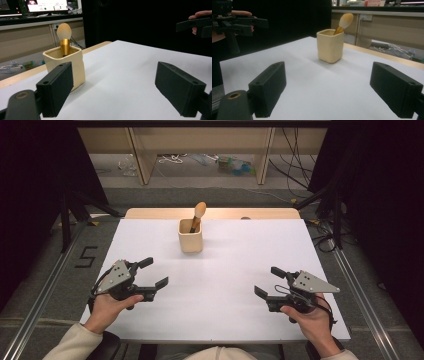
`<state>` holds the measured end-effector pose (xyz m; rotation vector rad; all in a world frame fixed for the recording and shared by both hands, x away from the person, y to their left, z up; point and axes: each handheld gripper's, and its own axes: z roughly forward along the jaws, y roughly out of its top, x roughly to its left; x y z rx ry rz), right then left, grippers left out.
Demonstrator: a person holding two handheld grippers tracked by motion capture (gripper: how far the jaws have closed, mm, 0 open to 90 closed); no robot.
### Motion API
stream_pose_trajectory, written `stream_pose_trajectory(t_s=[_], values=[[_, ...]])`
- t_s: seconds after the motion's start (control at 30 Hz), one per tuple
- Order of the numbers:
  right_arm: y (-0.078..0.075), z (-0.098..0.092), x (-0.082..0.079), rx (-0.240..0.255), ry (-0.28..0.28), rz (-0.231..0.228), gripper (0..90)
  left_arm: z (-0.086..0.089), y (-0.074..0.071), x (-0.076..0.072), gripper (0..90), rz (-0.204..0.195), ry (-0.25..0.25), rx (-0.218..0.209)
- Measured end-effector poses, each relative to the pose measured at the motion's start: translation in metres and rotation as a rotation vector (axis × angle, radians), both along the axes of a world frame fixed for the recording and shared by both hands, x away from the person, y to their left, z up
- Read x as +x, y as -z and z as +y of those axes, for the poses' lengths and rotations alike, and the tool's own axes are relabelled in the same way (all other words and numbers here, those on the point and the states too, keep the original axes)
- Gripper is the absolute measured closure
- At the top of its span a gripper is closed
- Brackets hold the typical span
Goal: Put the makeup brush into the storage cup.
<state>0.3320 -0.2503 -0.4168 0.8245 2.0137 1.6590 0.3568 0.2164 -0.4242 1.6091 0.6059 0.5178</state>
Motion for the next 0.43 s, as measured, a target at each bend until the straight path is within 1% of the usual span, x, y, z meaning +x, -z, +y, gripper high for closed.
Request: stream_pose_trajectory(t_s=[0.07,0.1,0.2,0.27,0.33,0.37,0.43], values=[[0.0000,-0.0002,0.0000,-0.005,0.000,0.002,14.3,-0.0003,0.0002,0.0002,14.5,-0.001,0.000,0.002],[0.0006,0.0006,0.0003,0.007,0.003,-0.006,14.3,-0.0004,0.0002,0.0002,14.4,-0.001,0.002,0.001],[0.0009,0.0007,0.0003,0.004,0.002,-0.007,14.3,-0.0008,0.0003,0.0003,14.2,0.000,0.003,0.002],[0.0011,0.0001,0.0021,-0.004,0.009,-0.039,14.3,-0.0005,0.0005,0.0007,14.1,0.000,0.004,0.004],[0.0010,-0.0001,0.0019,-0.008,0.012,-0.037,14.3,-0.0004,0.0005,0.0009,14.1,0.000,0.004,0.005],[0.0011,-0.0002,0.0020,-0.008,0.013,-0.037,14.3,-0.0009,0.0005,0.0008,14.1,0.002,0.004,-0.002],[0.0009,0.0002,0.0004,-0.005,0.010,-0.008,14.3,-0.0010,0.0005,0.0007,14.0,0.002,0.006,-0.003]])
